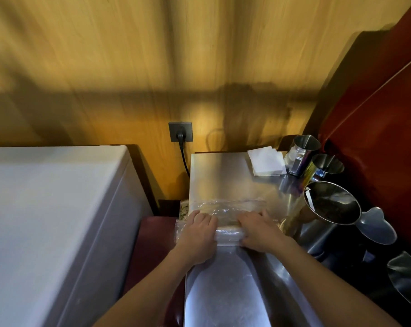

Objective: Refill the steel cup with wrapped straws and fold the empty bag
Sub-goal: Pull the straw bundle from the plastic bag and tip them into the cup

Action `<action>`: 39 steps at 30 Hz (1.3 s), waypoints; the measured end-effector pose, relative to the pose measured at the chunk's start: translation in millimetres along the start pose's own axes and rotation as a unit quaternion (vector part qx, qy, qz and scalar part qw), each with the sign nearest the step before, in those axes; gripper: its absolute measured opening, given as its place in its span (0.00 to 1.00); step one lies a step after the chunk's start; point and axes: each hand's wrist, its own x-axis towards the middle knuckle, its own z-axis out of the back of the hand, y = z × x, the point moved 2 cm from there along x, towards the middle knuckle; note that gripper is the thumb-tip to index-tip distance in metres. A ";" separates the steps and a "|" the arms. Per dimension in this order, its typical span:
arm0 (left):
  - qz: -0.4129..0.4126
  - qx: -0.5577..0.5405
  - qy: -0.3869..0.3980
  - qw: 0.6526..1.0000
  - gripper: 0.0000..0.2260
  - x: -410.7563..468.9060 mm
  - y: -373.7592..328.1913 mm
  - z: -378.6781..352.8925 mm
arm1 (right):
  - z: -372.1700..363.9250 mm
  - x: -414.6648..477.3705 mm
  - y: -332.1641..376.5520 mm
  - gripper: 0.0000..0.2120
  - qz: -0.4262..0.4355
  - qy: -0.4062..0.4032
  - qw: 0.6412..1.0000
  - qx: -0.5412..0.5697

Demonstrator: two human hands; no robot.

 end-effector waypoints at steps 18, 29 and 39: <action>0.028 -0.132 0.052 0.990 0.17 -44.0 -19.3 3.7 | -15.8 -47.9 4.7 0.19 0.041 -0.007 0.990 0.136; 0.009 0.013 0.063 0.998 0.19 -34.3 -23.5 15.1 | -18.8 -46.0 14.0 0.23 -0.010 0.098 0.991 0.090; 0.036 -0.071 -0.054 0.995 0.15 -68.4 -43.1 11.9 | -12.1 -75.6 18.1 0.23 0.079 -0.034 0.996 0.021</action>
